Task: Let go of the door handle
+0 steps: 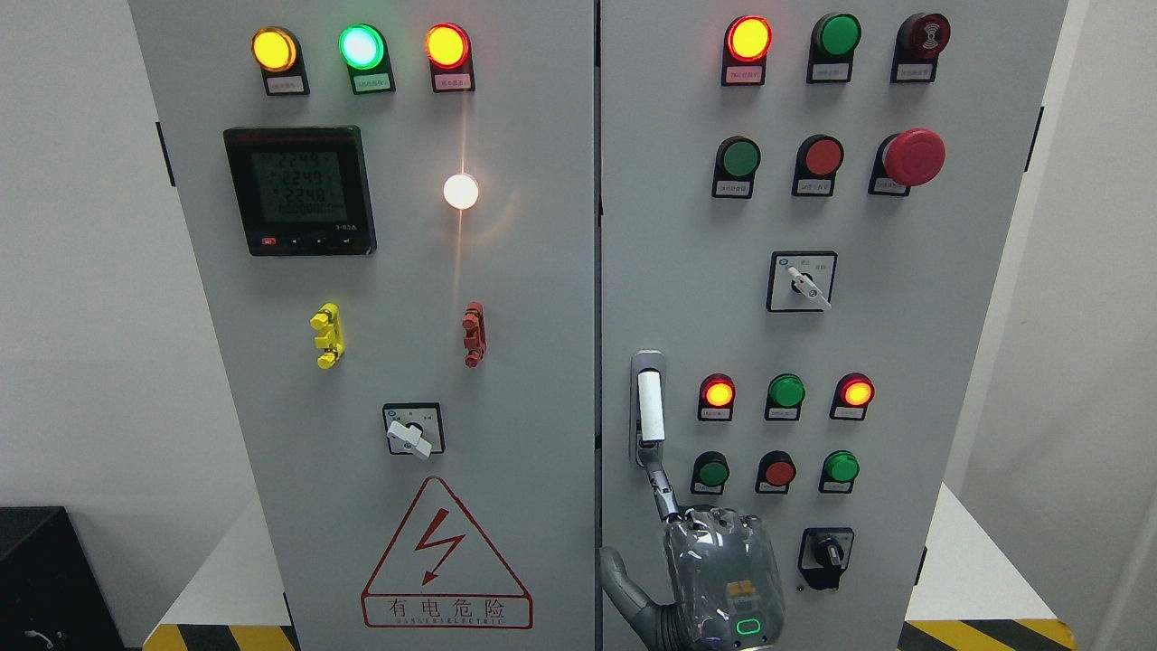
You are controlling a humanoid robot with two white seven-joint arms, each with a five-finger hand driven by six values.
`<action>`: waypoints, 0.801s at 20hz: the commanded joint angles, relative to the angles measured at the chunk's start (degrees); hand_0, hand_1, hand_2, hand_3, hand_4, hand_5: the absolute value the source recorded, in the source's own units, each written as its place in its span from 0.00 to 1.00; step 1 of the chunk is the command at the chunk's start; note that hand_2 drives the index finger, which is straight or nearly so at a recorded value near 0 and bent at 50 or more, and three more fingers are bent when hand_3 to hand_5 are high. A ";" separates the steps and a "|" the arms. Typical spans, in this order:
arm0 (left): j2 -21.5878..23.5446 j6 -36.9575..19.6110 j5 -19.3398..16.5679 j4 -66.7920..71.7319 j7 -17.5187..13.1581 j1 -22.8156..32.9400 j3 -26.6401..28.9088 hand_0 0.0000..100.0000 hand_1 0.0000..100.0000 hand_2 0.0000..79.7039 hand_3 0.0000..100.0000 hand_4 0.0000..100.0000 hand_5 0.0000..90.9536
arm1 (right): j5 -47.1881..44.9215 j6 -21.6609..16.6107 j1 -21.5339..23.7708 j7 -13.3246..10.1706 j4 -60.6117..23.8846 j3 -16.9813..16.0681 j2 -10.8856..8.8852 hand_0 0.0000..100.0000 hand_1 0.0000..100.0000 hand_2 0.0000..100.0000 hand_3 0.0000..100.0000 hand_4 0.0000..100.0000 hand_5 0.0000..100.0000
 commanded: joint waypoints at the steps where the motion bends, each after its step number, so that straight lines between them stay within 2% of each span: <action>1: 0.00 0.01 -0.02 1.67 -0.15 -1.49 0.00 0.12 0.56 0.00 0.00 0.00 0.00 | -0.28 -1.31 0.57 0.08 -4.77 -0.47 -0.34 0.43 0.28 0.27 0.85 0.91 1.00; 4: 0.00 0.01 -0.02 1.67 -0.15 -1.49 0.00 0.12 0.56 0.00 0.00 0.00 0.00 | -0.36 -1.76 1.01 0.25 -6.53 -1.17 -0.34 0.45 0.29 0.35 0.84 0.90 1.00; 6: 0.00 0.01 -0.02 1.67 -0.15 -1.49 0.00 0.12 0.56 0.00 0.00 0.00 0.00 | -0.45 -1.93 1.45 0.34 -7.06 -1.70 -0.25 0.46 0.30 0.44 0.83 0.90 0.99; 8: 0.00 0.01 -0.02 1.67 -0.15 -1.49 0.00 0.12 0.56 0.00 0.00 0.00 0.00 | -0.45 -2.02 3.11 0.25 -7.24 -2.06 -0.25 0.47 0.30 0.60 0.90 0.91 0.99; 12: 0.00 0.01 -0.02 1.67 -0.15 -1.49 0.00 0.12 0.56 0.00 0.00 0.00 0.00 | -0.45 -2.81 5.14 -0.27 -8.47 -1.88 -0.34 0.45 0.29 0.71 1.00 0.95 1.00; 14: 0.00 0.01 -0.02 1.67 -0.15 -1.49 0.00 0.12 0.56 0.00 0.00 0.00 0.00 | -0.45 -4.04 5.14 -0.28 -9.34 -1.97 -0.25 0.43 0.29 0.79 1.00 0.97 1.00; 16: 0.00 0.01 -0.02 1.67 -0.15 -1.49 0.00 0.12 0.56 0.00 0.00 0.00 0.00 | -0.45 -4.13 5.40 -0.28 -10.14 -1.97 -0.16 0.41 0.28 0.82 1.00 0.98 1.00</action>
